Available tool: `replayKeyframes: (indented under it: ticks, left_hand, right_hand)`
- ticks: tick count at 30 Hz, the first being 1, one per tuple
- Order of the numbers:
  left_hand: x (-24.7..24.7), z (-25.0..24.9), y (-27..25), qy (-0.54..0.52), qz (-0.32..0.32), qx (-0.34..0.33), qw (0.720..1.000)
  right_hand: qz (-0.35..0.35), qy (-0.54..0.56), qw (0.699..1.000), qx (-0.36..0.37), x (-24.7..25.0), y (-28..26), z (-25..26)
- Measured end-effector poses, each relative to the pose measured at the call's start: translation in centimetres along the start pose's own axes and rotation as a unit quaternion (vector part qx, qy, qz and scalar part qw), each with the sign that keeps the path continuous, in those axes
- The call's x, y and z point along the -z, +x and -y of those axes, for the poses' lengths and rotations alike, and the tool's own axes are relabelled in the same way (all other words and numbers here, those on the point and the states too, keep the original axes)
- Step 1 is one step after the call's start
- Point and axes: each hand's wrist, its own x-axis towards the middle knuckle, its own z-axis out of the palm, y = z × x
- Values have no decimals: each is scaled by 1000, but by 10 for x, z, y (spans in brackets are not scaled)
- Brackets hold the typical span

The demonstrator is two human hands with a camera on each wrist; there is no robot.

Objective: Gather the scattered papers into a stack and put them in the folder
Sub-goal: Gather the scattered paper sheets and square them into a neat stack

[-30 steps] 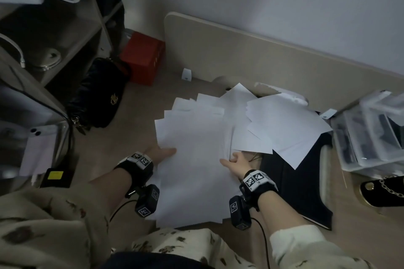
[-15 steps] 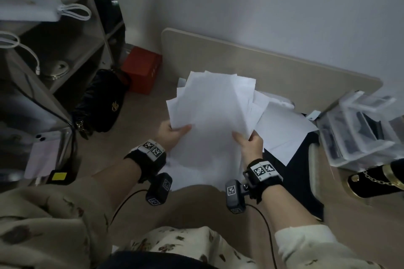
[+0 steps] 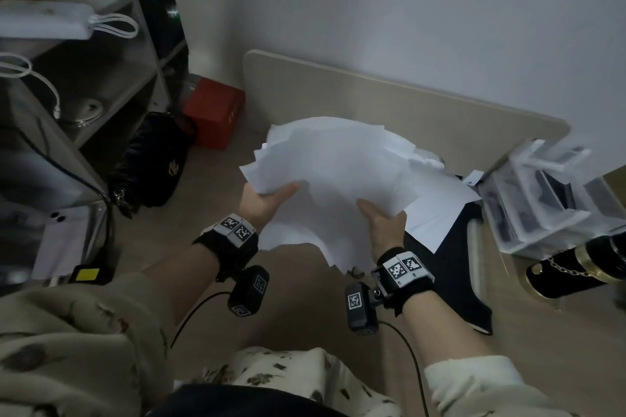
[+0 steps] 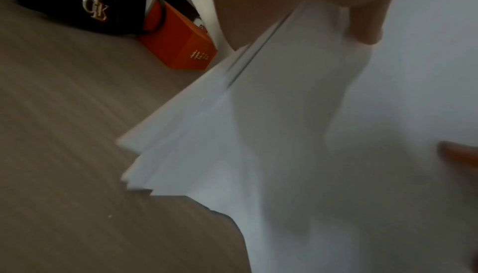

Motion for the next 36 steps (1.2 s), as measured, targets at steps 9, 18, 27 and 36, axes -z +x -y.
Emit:
replayKeyframes:
  ticks: [9,18,27,36]
  left_hand:
    - [-7,-47,7,-91,-68,-129,985]
    - [-14,-55,16,-81,-134,-149,976]
    - [-2,-43,18,-52,-66,-88,993]
    - [11,-38,19,-43,-152,-95,983]
  right_hand:
    - [36,24,998,38,-13,8,20]
    - [79,5,993,82,-13,13,22]
    - [100,-12,995,-8,-8,16,2]
    - [79,18,997,-19,-36,7,-1]
